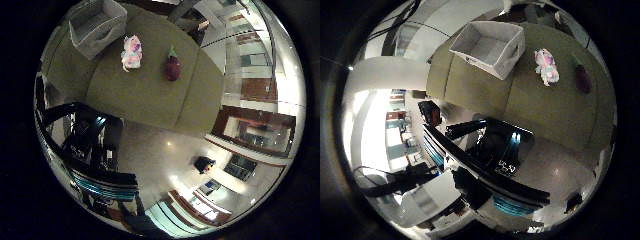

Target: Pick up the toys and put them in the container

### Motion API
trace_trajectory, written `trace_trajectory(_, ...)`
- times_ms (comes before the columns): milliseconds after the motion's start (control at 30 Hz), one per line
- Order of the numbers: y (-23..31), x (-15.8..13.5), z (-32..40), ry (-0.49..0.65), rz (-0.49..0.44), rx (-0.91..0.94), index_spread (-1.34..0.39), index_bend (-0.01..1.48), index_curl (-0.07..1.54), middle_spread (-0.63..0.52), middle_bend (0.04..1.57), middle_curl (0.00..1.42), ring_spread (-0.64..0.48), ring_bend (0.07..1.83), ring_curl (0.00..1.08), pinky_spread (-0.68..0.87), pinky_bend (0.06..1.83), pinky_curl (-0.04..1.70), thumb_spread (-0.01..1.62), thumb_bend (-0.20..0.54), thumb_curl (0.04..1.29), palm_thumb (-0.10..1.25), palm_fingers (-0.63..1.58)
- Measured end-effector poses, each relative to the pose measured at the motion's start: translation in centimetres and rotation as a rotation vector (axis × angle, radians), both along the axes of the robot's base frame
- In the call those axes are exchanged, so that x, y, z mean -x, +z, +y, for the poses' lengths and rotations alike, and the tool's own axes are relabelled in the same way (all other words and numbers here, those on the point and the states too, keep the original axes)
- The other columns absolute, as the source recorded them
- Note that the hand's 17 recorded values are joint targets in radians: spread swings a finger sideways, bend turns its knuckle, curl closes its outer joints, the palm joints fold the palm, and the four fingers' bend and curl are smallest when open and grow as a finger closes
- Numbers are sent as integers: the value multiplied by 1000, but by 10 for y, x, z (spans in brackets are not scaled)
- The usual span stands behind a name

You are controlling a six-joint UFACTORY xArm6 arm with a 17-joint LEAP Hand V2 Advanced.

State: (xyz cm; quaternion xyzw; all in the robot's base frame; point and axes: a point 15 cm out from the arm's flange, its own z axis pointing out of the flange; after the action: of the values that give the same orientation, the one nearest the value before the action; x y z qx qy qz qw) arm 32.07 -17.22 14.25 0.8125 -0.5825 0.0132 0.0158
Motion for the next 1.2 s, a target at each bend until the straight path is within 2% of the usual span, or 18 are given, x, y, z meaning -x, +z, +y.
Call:
trace_trajectory(300,5,-5,-4,-1,-5,3,-366,190,343,70,189,303,175,186,224,317,413,135,1062,-20,273,336,76)
trace_trajectory(333,12,-17,-20,-21,-21,11,-364,193,345,69,191,304,175,185,223,319,415,136,1063,-21,272,337,86)
trace_trajectory(567,16,-49,-65,-98,-38,10,-342,172,322,92,193,306,192,232,245,332,414,138,1075,-26,260,293,170)
trace_trajectory(1000,-14,-127,-152,-389,-91,-54,-220,162,295,161,196,317,205,271,256,346,458,127,1093,-19,271,356,181)
trace_trajectory(1200,-60,-130,-151,-508,-37,-102,-169,175,308,216,180,294,228,269,256,387,495,131,1128,-14,284,455,109)
